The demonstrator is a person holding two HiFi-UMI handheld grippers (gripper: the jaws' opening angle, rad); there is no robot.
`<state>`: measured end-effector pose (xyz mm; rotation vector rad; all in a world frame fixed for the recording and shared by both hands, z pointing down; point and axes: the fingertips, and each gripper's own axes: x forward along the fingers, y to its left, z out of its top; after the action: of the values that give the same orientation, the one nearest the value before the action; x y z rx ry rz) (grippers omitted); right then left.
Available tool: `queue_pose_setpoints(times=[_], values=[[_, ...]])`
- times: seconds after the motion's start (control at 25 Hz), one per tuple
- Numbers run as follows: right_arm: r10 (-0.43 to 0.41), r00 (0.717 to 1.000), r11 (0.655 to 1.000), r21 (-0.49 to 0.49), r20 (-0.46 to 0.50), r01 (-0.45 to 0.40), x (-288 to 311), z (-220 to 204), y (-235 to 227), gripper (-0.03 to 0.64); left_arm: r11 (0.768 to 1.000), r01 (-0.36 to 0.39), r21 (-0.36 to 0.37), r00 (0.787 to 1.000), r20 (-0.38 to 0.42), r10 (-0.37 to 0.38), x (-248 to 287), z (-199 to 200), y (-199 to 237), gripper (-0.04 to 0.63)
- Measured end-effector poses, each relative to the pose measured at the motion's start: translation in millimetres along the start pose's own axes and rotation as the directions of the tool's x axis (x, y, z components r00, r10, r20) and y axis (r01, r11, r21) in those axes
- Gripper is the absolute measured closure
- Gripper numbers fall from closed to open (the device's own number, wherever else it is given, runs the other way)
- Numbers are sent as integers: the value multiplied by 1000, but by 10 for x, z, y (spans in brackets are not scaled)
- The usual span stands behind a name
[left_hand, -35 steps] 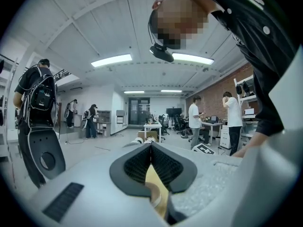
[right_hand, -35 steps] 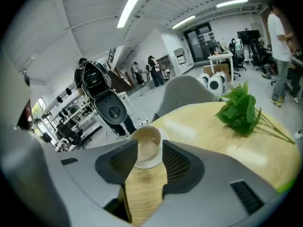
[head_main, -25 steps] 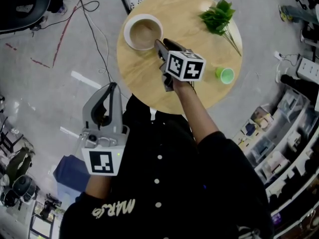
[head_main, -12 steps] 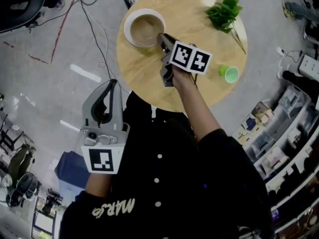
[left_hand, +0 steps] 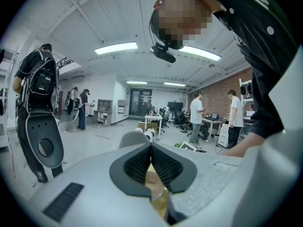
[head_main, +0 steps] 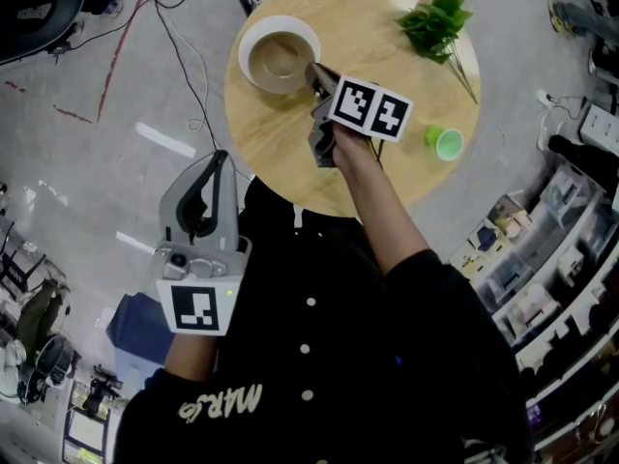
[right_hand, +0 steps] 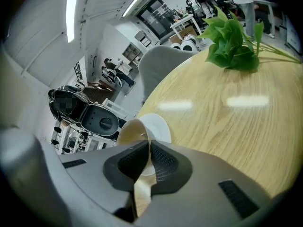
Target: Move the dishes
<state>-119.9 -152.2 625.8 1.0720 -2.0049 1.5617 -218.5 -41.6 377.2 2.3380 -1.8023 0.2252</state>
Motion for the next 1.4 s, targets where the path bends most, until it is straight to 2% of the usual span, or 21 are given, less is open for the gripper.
queue_pose_setpoints(times=[0.4,0.72,1.08,1.4], values=[[21,999,1000,0,31,-21,-255,80,94,611,1000,15,12,1000,14,-16,40,102,-121,592],[7,997,1000,24,76,-9,-743,111,23,611,996,79,44,996,42,-81,107,285,-458,592],[-34,994,999,46,108,29,-1192,39,-297,611,988,139,68,988,57,-143,154,408,-810,592],[-106,989,993,70,99,99,-1587,-222,-818,609,984,163,73,984,59,-167,162,434,-1009,592]])
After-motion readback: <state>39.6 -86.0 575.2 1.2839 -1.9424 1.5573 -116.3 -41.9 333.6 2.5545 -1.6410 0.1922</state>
